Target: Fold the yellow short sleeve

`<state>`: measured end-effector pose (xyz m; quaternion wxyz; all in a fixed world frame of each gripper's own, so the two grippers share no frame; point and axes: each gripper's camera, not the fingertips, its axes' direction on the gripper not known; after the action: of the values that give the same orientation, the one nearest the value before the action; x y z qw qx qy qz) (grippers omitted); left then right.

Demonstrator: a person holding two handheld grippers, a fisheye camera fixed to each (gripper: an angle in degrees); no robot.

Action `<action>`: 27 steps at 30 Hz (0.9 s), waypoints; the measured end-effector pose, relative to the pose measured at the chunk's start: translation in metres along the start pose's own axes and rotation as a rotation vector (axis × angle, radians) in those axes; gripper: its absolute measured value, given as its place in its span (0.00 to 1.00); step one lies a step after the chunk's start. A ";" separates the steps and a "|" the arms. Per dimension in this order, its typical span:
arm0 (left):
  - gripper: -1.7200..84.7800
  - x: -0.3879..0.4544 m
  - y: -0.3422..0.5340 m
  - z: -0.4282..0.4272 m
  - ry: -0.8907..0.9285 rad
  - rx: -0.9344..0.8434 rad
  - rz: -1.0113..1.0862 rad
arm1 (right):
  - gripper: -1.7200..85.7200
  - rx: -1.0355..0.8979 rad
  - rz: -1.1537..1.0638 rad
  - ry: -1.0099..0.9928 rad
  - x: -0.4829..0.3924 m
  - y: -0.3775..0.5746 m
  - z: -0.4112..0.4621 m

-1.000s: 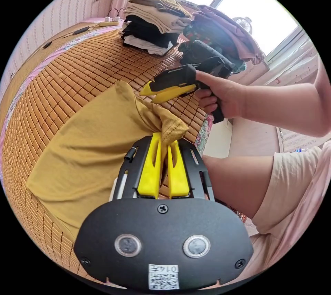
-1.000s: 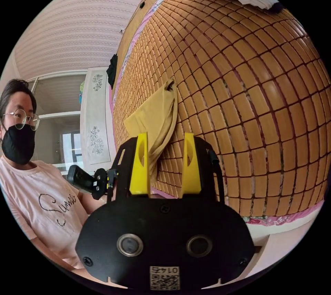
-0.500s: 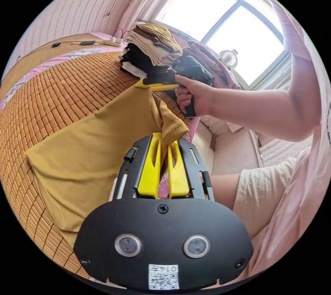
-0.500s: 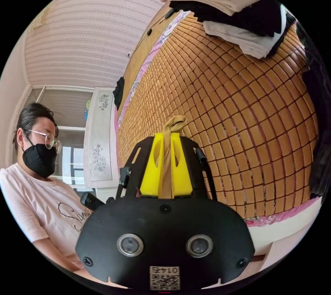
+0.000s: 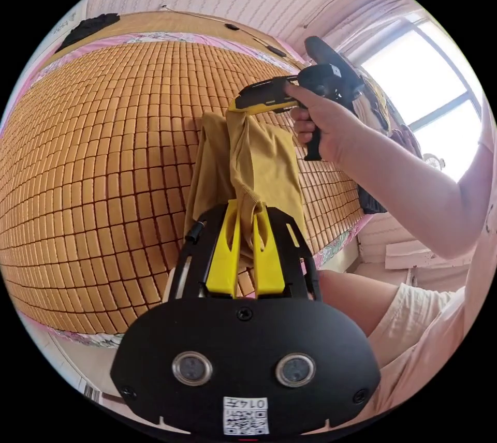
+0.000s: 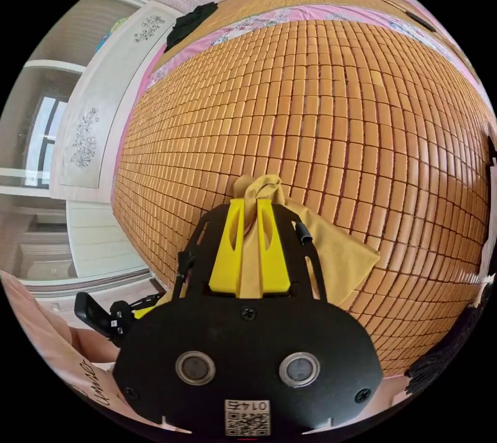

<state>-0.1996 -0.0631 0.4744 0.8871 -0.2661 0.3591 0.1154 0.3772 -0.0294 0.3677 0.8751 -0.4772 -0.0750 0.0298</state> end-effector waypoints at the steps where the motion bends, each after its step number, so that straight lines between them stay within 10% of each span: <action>1: 0.06 -0.006 -0.001 0.002 -0.009 -0.017 -0.021 | 0.08 -0.027 -0.041 0.040 -0.016 -0.009 0.010; 14: 0.10 -0.061 0.013 -0.026 0.016 -0.119 -0.266 | 0.19 -0.205 -0.530 0.178 -0.091 -0.033 0.036; 27: 0.20 -0.031 -0.051 -0.003 -0.041 -0.056 0.065 | 0.07 -0.145 -0.681 0.173 -0.144 0.001 0.026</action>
<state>-0.2031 -0.1079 0.5138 0.8822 -0.2769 0.3460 0.1595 0.2308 -0.0250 0.3656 0.8018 -0.4866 -0.1573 -0.3093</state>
